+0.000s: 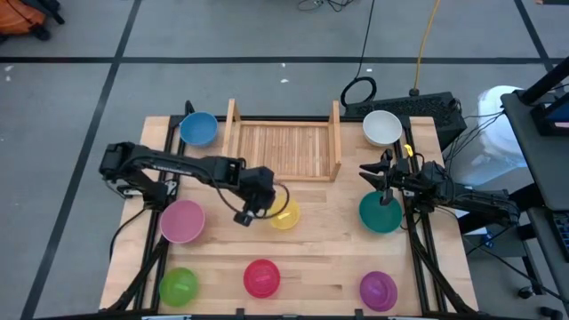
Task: Place and stack bowls onto a shelf
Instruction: Put the yellow bowl on the shelf
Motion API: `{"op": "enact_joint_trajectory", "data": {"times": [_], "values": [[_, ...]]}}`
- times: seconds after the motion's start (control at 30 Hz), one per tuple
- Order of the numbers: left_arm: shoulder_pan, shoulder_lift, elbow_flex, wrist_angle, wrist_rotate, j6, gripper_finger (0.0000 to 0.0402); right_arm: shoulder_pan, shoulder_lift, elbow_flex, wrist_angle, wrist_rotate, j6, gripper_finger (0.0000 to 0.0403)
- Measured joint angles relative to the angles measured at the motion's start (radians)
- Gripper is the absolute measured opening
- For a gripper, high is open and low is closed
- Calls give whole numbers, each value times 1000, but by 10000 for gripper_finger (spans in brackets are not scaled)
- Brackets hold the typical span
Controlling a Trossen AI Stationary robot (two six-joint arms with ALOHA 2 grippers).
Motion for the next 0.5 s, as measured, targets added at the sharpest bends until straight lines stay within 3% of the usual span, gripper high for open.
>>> {"op": "enact_joint_trajectory", "data": {"times": [0.3,0.5], "values": [[-81,47,-3,30,-3,159,81,0,0,0,0,0,0,110],[-118,83,-4,48,-39,174,81,0,0,0,-2,0,5,110]]}}
